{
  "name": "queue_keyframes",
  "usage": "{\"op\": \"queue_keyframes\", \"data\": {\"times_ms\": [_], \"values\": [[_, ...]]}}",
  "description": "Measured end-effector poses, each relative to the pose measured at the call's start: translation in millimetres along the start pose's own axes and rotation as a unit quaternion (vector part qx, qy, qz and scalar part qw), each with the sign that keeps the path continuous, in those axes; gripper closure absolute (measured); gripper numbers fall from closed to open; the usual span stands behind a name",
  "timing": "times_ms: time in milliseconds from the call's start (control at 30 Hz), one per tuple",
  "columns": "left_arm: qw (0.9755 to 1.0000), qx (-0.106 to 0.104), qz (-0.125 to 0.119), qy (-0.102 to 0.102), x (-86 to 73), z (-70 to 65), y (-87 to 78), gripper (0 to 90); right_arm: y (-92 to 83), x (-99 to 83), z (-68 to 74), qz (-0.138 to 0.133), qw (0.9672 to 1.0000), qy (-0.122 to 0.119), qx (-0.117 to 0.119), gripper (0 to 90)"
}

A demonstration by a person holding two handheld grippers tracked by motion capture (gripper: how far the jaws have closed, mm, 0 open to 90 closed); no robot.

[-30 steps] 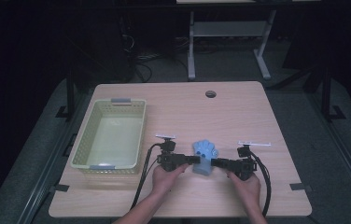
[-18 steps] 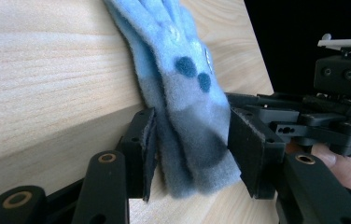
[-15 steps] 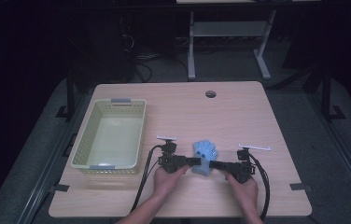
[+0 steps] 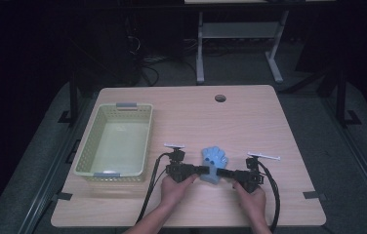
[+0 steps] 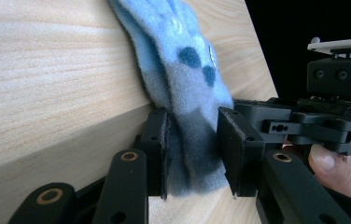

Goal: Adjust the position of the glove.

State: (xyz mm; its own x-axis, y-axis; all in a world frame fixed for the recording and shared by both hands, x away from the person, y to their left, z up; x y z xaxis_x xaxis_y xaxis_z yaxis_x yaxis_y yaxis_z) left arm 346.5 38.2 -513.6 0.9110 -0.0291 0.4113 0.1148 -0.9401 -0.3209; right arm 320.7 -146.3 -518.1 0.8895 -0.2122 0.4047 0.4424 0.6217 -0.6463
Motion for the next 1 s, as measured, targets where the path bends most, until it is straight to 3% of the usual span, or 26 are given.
{"op": "queue_keyframes", "data": {"times_ms": [333,467,633,833,1000], "values": [[0.9999,-0.014,-0.005,-0.006,-3.4,0.6,2.6,67.0,4.7,0.6,0.4,-0.006,0.9998,0.019,0.011,68.6],[0.9999,-0.015,-0.006,-0.006,-3.7,0.6,2.8,67.5,7.0,0.1,0.7,-0.008,0.9994,0.027,0.017,72.5],[0.9993,-0.031,-0.009,-0.019,-5.1,3.1,2.0,68.9,7.4,-0.5,1.7,-0.011,0.9991,0.031,0.026,78.2],[0.9984,-0.048,-0.013,-0.028,-3.9,4.4,0.6,69.8,6.9,0.0,1.6,-0.017,0.9988,0.028,0.037,79.9],[0.9985,-0.049,-0.016,-0.016,-1.5,0.8,0.1,70.2,5.1,0.9,3.3,-0.024,0.9989,0.020,0.034,80.5]]}}
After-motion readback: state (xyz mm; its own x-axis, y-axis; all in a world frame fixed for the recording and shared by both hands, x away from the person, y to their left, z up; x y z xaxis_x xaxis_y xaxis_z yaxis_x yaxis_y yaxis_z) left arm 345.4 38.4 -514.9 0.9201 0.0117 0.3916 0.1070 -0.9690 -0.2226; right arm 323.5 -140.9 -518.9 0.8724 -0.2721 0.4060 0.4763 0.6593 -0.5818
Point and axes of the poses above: each handheld gripper's, and its own axes: y roughly forward along the jaws, x roughly out of its top, z roughly to its left, the point moved 5 cm from there along y, roughly forward along the jaws, and after that the axes turned 13 degrees about -x, right-handed, at the moved point
